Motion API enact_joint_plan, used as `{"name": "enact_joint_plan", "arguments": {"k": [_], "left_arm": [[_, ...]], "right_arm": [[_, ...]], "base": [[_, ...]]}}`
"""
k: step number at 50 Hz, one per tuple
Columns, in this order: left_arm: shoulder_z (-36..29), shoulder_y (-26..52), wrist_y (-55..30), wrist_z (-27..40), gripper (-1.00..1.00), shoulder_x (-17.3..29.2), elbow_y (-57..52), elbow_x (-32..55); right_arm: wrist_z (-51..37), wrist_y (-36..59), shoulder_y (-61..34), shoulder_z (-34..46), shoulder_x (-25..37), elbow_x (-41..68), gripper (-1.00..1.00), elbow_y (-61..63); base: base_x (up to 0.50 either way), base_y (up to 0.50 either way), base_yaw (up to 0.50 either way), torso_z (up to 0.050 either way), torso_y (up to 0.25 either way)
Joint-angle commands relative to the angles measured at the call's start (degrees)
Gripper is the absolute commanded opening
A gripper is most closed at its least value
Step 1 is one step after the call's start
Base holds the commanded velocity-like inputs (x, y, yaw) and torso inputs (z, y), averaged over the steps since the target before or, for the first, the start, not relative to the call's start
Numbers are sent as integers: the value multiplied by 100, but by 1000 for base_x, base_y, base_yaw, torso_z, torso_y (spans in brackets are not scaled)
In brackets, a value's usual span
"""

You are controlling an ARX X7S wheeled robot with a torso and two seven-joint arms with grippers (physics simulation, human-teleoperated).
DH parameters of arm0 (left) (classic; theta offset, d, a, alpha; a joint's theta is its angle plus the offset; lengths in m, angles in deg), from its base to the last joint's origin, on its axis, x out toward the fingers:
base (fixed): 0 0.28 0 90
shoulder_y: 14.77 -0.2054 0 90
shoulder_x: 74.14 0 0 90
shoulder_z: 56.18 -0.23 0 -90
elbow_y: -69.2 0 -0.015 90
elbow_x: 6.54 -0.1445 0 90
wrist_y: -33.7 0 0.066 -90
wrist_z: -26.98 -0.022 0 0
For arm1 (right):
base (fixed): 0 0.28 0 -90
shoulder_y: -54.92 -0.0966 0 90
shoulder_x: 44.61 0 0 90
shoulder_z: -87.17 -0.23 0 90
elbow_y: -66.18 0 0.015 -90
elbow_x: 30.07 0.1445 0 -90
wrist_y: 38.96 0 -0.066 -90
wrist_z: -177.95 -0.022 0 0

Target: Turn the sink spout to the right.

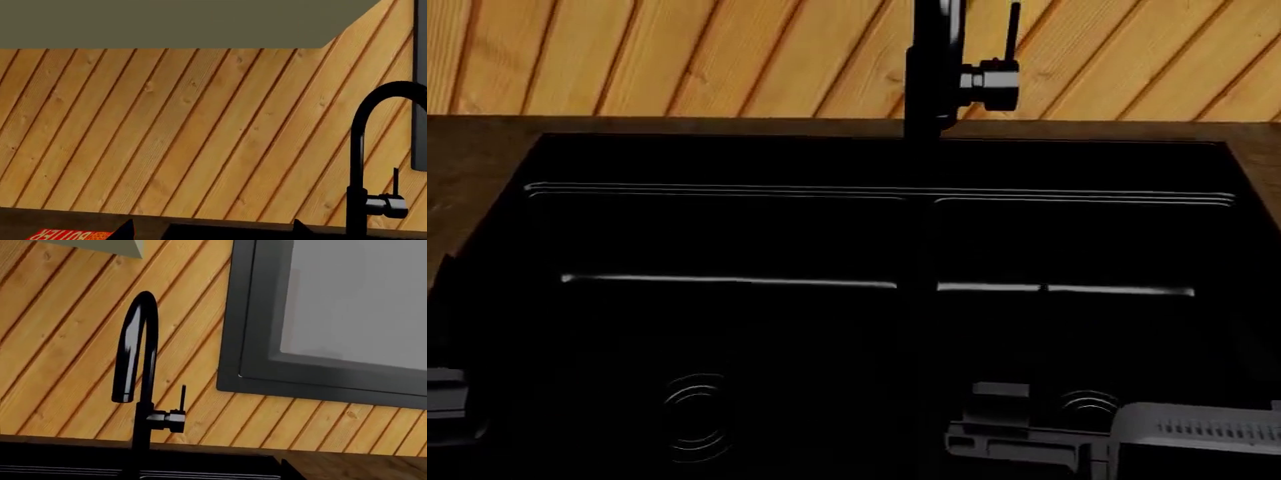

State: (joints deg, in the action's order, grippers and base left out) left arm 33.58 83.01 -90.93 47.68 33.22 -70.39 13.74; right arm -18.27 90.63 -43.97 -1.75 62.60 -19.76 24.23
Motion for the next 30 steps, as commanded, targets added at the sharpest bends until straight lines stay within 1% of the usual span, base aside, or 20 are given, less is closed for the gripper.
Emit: {"name": "enact_joint_plan", "arguments": {"k": [1,10,30], "left_arm": [[-25,-45,75,20,100,21,43,22],[-45,-46,106,44,100,37,77,40],[-144,-53,167,91,100,83,101,52]], "right_arm": [[-46,-18,40,0,1,16,100,-20],[-88,25,-5,58,8,0,100,-76],[-137,267,-157,66,52,79,100,-33]], "base": [[270,0,0,0,0],[112,0,0,0,0],[0,0,0,0,0]]}}
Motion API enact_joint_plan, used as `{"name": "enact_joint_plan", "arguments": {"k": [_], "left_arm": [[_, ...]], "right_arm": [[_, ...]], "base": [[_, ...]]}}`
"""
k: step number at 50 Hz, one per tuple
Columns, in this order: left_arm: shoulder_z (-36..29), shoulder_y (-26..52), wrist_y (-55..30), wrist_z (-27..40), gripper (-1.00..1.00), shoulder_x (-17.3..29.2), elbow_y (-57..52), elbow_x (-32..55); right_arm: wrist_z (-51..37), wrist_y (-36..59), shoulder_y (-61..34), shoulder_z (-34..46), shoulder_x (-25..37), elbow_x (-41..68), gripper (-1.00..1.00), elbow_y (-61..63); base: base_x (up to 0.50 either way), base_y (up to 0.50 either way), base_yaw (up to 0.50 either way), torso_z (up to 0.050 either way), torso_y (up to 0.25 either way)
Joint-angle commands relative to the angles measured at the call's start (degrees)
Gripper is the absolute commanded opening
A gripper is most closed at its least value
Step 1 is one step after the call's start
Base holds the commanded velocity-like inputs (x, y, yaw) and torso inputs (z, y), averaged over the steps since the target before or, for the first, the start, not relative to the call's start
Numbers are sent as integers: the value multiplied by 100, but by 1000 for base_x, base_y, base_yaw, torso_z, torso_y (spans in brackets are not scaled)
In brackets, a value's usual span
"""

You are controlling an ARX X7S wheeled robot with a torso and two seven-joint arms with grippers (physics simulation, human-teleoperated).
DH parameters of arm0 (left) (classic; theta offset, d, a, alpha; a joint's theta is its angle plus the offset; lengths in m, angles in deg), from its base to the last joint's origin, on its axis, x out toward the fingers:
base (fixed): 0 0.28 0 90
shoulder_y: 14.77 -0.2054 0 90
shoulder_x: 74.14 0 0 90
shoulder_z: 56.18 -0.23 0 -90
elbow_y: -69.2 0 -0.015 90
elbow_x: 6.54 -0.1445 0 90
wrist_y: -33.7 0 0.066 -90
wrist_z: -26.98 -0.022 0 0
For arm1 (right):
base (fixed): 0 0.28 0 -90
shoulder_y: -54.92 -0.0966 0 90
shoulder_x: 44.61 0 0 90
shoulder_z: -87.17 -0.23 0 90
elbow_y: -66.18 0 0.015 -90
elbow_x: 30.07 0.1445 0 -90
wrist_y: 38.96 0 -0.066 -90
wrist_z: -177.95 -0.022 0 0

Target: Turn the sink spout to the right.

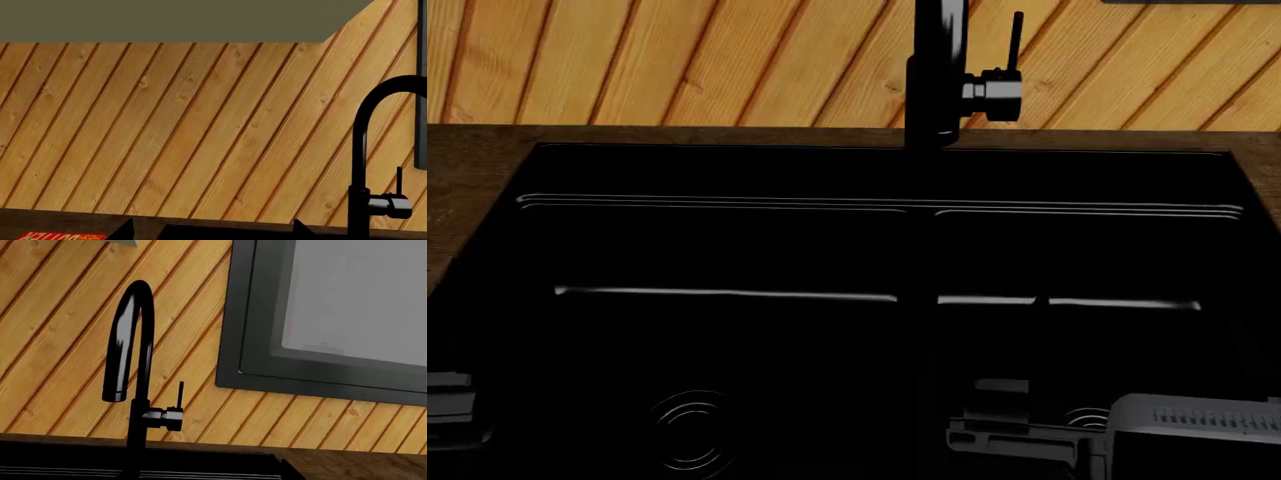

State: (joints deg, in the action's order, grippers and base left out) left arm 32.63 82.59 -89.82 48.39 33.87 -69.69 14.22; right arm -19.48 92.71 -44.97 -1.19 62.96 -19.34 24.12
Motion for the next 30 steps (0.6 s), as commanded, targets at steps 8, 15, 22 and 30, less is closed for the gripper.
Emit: {"name": "enact_joint_plan", "arguments": {"k": [8,15,22,30], "left_arm": [[-75,-95,138,33,100,21,56,2],[-120,-122,176,47,100,32,85,-9],[-150,-114,176,69,100,43,94,4],[-151,-134,201,89,100,65,96,24]], "right_arm": [[-17,-119,57,-59,-25,99,100,-51],[-6,-228,121,-35,-3,98,100,-65],[-5,-315,171,-21,15,95,100,-96],[-41,-248,114,6,31,95,100,-97]], "base": [[0,-60,0,0,0],[0,-343,0,0,0],[0,-242,0,0,0],[0,-66,0,0,0]]}}
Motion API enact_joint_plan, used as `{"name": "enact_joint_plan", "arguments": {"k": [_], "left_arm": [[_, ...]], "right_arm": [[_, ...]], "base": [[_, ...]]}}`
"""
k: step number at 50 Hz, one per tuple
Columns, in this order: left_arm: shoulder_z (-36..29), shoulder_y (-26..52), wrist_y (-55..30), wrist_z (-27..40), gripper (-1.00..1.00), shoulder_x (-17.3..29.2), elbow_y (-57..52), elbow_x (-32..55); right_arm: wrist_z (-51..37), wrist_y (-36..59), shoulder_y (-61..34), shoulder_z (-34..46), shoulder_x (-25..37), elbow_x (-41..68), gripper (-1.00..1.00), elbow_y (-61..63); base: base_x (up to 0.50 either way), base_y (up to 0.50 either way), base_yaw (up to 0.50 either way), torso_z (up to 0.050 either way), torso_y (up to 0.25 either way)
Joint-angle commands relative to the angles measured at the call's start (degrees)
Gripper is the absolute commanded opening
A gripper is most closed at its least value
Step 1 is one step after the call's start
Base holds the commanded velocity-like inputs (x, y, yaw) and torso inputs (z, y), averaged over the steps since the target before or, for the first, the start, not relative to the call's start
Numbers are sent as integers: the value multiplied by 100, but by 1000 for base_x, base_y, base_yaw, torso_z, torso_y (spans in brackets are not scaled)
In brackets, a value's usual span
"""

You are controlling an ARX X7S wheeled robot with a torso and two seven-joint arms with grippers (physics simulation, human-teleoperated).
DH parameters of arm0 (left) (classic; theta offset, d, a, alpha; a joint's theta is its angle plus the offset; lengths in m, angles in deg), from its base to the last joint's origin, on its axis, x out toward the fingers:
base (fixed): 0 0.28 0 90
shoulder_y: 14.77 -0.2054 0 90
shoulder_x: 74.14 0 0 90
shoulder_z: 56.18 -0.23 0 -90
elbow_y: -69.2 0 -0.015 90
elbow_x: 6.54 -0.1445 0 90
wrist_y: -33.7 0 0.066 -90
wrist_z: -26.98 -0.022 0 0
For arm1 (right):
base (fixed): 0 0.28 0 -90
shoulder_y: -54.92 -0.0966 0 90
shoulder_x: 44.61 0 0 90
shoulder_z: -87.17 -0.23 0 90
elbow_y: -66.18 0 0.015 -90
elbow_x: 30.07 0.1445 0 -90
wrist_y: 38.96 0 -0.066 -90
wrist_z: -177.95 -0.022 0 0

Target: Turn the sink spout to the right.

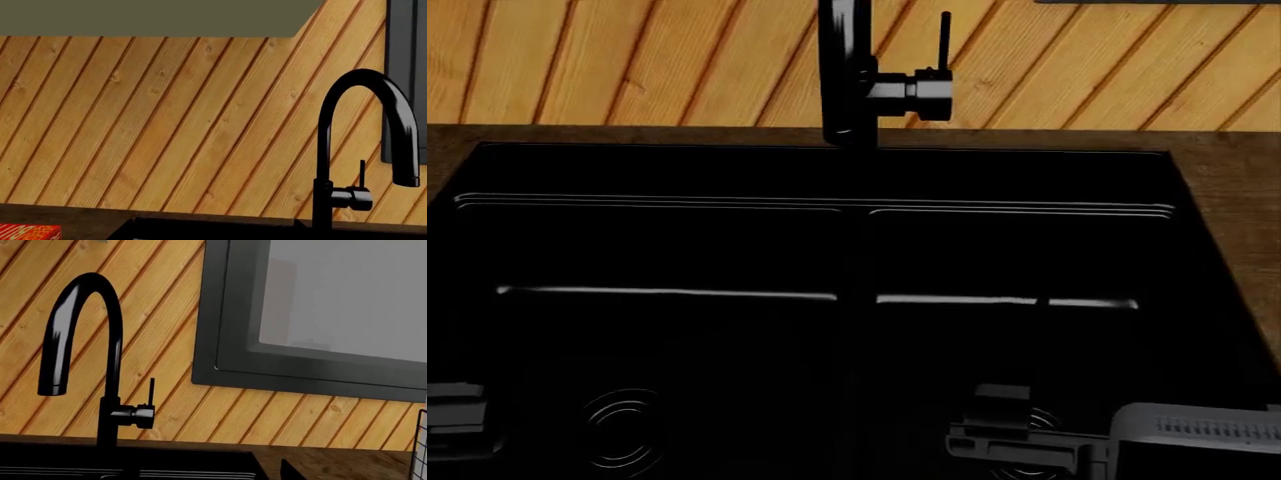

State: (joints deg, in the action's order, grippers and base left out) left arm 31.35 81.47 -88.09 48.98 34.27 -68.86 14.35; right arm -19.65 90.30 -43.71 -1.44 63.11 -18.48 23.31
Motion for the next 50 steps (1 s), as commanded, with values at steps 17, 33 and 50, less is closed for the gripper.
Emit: {"name": "enact_joint_plan", "arguments": {"k": [17,33,50], "left_arm": [[-387,-37,145,-194,100,195,-115,-25],[-276,-71,163,-65,100,179,-17,36],[-392,-56,150,23,100,178,28,-7]], "right_arm": [[-53,475,-300,133,110,91,100,111],[-93,1738,-1657,573,42,259,100,78],[309,2237,-2639,492,-455,984,100,-151]], "base": [[0,0,0,0,0],[0,0,0,0,0],[0,0,0,0,0]]}}
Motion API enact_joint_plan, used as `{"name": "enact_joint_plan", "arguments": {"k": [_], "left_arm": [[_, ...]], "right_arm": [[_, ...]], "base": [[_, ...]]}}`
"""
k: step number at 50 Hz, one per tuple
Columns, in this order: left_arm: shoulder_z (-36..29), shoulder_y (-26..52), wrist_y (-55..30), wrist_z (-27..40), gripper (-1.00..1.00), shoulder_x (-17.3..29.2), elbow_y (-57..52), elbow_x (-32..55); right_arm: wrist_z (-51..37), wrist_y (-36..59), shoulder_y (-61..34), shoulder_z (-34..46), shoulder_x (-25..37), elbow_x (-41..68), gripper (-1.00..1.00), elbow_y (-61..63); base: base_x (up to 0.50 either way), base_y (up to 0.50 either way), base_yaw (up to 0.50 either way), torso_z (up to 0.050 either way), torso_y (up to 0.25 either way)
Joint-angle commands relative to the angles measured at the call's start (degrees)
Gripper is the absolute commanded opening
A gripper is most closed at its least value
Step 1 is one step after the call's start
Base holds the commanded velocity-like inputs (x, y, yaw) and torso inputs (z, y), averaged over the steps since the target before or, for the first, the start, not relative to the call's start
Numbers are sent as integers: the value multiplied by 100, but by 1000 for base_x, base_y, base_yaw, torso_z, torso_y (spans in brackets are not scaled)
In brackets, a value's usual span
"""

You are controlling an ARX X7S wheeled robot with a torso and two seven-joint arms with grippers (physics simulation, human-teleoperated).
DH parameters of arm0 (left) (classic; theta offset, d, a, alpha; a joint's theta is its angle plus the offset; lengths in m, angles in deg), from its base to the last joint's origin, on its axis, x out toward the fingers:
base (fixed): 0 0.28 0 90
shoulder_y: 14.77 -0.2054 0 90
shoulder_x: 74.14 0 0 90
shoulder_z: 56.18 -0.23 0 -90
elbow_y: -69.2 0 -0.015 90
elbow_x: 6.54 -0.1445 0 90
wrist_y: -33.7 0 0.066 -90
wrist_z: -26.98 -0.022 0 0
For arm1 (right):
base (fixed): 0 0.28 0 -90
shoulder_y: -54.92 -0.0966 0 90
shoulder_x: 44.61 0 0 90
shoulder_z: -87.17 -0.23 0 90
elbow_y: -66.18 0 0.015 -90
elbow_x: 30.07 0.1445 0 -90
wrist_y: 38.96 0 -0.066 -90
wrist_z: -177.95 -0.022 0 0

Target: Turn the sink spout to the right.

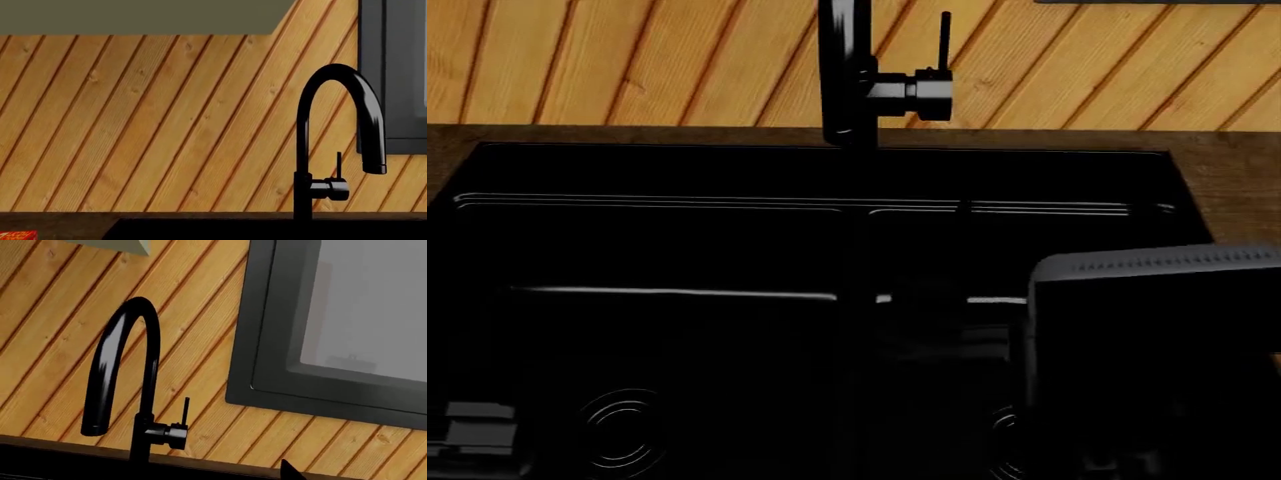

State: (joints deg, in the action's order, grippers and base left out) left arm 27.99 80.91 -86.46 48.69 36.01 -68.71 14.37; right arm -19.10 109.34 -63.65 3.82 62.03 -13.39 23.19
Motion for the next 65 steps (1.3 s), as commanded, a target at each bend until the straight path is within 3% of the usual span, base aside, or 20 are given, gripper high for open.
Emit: {"name": "enact_joint_plan", "arguments": {"k": [1,8,26,56,65], "left_arm": [[-63,4,-19,61,100,8,15,-19],[-70,-29,69,56,100,17,88,-30],[-114,37,34,120,100,34,143,-6],[-205,-41,171,107,100,135,135,8],[-672,-1,109,149,100,304,89,-514]], "right_arm": [[234,367,-699,25,-324,449,100,-133],[276,730,-1162,82,-520,680,100,-213],[357,513,-1452,494,-784,797,100,-586],[267,300,-1422,423,-880,1005,100,-740],[306,-76,-1383,357,-1117,1108,100,-1085]], "base": [[0,0,0,0,0],[0,0,0,0,0],[0,0,0,0,0],[0,0,0,0,0],[0,0,0,0,0]]}}
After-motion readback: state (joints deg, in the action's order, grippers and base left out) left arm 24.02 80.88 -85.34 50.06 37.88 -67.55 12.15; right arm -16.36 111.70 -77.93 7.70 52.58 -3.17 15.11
